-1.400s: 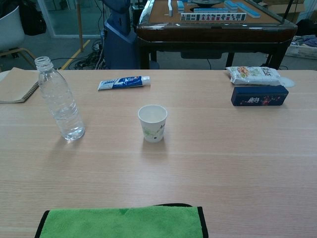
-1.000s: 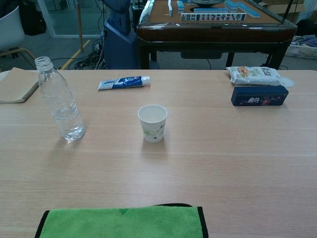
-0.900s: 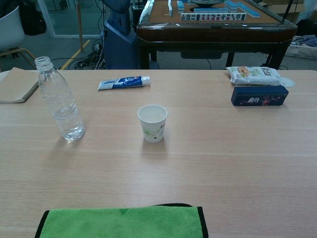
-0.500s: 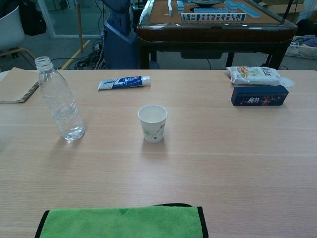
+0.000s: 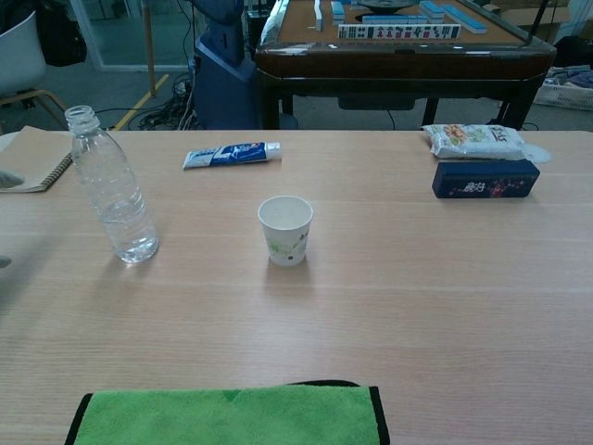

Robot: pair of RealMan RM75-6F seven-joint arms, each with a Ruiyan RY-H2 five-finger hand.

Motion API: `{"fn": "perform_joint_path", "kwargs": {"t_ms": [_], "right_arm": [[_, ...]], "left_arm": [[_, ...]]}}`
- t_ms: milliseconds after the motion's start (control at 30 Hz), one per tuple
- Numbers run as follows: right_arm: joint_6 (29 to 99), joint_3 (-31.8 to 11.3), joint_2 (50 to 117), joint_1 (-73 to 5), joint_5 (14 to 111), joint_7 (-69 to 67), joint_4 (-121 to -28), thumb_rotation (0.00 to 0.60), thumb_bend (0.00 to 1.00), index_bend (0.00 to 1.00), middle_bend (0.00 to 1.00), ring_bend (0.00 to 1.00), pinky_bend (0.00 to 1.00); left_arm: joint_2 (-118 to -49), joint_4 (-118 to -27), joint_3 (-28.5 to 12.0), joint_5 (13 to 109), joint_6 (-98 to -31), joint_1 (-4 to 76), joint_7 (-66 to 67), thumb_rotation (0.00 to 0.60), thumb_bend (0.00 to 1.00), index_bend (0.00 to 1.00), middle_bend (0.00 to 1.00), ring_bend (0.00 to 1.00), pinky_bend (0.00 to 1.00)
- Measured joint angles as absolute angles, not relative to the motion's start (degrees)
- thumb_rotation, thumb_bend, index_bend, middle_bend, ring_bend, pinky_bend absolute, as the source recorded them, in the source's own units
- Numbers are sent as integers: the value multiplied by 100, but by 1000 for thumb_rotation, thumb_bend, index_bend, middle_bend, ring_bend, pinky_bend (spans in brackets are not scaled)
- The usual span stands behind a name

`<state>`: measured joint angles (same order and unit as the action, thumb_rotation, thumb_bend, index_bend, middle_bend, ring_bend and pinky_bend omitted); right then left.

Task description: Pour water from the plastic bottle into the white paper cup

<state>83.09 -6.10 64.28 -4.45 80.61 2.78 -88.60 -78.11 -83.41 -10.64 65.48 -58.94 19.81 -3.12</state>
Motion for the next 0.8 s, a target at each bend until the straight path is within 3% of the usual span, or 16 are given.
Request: {"fn": "perform_joint_path", "kwargs": {"t_ms": [800], "right_arm": [[8366, -623, 6314, -410, 8090, 5, -8872, 600, 0, 311, 324, 256, 443]], "left_arm": [[-8584, -7847, -1426, 6027, -5520, 2679, -277, 600, 0, 0, 0, 101, 197]]}}
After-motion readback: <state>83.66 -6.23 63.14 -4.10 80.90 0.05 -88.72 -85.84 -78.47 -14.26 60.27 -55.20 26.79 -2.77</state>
